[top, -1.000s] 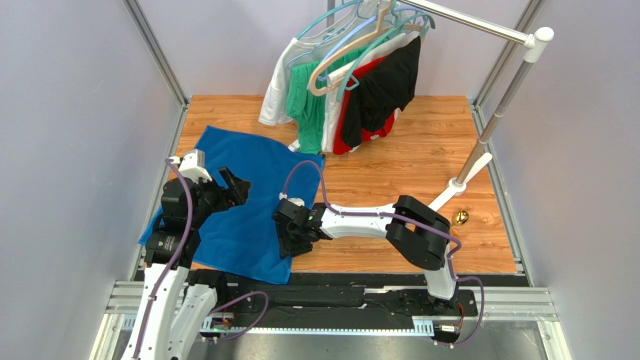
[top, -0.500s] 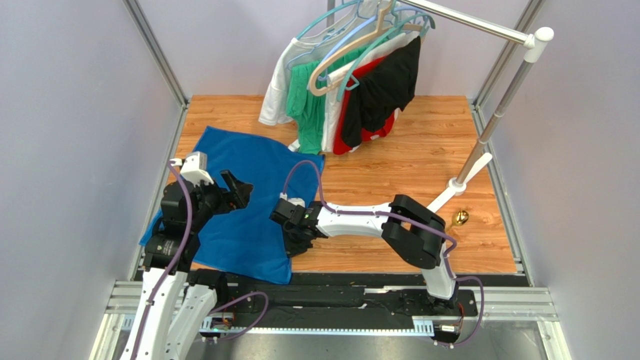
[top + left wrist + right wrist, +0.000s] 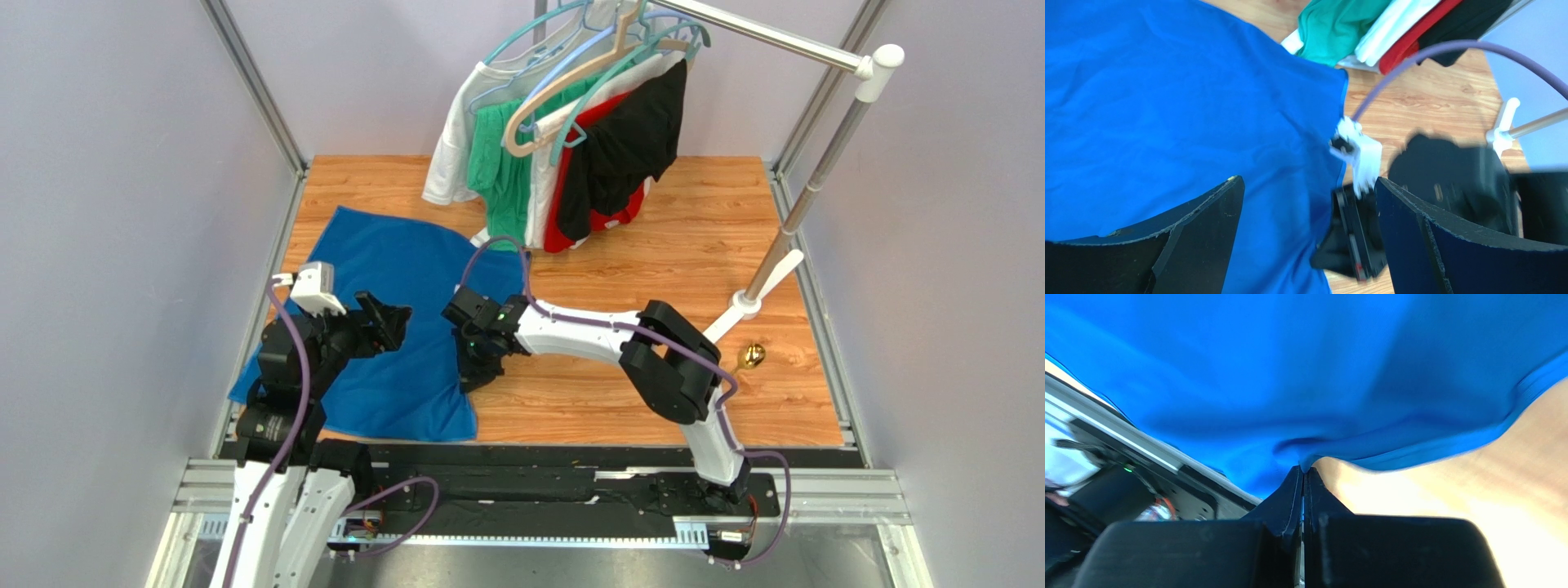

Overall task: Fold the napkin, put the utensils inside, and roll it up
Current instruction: Fold the napkin

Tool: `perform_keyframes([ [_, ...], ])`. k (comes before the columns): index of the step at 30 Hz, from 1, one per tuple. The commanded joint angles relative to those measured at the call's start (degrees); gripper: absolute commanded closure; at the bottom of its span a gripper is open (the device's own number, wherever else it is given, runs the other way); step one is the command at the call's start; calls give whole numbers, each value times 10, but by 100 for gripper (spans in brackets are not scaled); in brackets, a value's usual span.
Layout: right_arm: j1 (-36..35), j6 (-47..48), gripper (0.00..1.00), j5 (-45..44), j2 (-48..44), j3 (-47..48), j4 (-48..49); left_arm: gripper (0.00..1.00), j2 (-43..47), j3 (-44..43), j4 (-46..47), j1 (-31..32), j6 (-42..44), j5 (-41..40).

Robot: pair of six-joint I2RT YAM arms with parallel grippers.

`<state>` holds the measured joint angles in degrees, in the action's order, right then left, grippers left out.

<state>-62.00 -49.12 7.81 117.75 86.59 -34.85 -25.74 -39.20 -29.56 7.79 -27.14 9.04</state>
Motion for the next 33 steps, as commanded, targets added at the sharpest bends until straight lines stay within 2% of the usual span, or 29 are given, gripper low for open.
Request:
perform_keyframes([
  [1,41,24,100,64,17,52,21,14,38,18,37,3,-3,16],
  [4,64,30,100,91,31,71,23,17,28,19,40,7,0,21],
  [10,96,37,100,153,49,102,33,23,-25,16,49,64,9,-17],
  [14,122,28,100,182,56,103,52,24,-52,46,78,123,10,-60],
  [15,125,29,100,185,60,107,52,24,-59,55,98,162,15,-71],
  [18,135,29,100,193,70,112,54,25,-86,88,136,222,25,-89],
  [25,153,17,100,200,84,114,66,26,-90,143,158,313,20,-161],
  [28,155,13,100,200,89,119,67,26,-110,181,201,342,6,-178],
  [33,156,9,100,203,97,124,68,28,-200,178,248,393,33,-221],
])
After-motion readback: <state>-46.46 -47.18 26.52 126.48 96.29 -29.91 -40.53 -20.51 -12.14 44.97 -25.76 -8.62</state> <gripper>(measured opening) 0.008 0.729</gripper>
